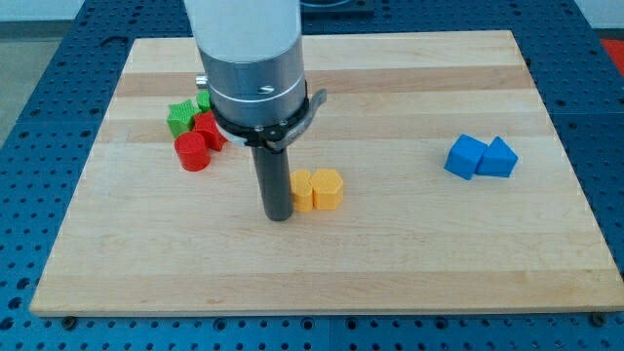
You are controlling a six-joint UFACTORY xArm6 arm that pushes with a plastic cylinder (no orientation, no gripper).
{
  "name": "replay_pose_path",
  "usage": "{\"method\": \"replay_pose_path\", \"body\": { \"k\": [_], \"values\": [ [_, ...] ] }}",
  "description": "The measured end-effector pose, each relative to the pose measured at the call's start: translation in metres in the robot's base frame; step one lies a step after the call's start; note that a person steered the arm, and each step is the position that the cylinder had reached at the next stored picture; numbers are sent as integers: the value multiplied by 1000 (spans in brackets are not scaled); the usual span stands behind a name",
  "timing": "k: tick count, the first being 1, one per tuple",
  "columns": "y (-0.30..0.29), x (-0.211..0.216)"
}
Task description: Move the yellow heart and yellow hexagon towards right a bit
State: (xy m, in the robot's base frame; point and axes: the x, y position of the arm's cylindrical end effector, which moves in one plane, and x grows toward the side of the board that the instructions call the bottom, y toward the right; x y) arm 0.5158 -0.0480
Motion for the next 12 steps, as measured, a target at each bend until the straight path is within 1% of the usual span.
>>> {"method": "replay_pose_path", "body": {
  "k": [2, 3, 4, 5, 6, 7, 8, 9, 11, 12],
  "values": [
    [75, 0],
    [96, 3],
    [40, 58],
    [-50, 99],
    [-83, 85],
    [-82, -35],
    [-82, -39],
    [-51, -40],
    [-37, -39],
    [-5, -39]
  ]
}}
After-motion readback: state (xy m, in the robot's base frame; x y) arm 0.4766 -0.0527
